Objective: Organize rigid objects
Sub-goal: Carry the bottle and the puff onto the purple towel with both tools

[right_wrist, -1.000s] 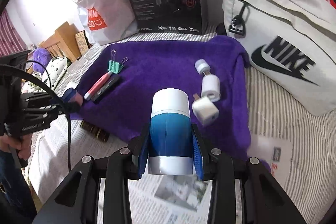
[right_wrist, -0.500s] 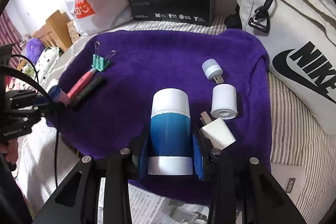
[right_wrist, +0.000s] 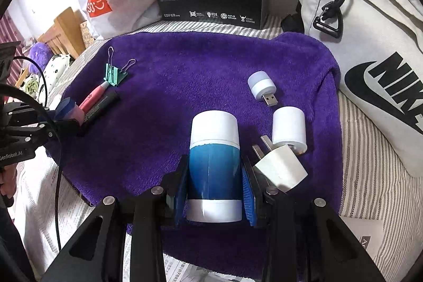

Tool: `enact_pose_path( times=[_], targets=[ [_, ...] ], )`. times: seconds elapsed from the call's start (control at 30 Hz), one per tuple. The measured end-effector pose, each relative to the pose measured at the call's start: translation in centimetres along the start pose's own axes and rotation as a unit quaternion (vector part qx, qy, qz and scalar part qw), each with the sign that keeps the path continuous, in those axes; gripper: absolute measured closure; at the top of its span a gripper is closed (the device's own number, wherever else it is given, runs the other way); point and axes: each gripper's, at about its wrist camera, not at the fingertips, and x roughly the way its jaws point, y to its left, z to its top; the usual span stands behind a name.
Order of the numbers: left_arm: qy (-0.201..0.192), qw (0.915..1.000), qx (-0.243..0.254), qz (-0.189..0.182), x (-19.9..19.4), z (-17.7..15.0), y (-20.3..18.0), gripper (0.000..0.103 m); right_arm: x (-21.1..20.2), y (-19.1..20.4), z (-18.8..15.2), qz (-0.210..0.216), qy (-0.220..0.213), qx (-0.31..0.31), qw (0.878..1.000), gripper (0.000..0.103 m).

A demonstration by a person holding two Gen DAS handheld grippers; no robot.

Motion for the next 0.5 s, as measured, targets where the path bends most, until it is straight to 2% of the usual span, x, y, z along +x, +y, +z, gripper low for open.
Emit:
enact_pose_path(
  times=[0.3, 0.4, 0.5],
  targets=[
    [-0.002, 1.0, 0.001, 0.003, 0.6, 0.4, -0.5, 0.082, -0.1, -0.1, -0.4, -0.001, -0.015, -0.003, 1.0, 0.067],
    [-0.002, 1.0, 0.003, 0.004, 0.7, 0.7, -0.7, 0.082, -0.1, -0.1, -0.4, 0.004, -0.013, -0.011, 1.0, 0.065],
    [-0.001, 1.0, 0.006, 0.005, 1.0, 1.1, -0.9, 0.082, -0.3, -0.3, -0.5, 0.021, -0.014, -0.006, 1.0, 0.058]
  ],
)
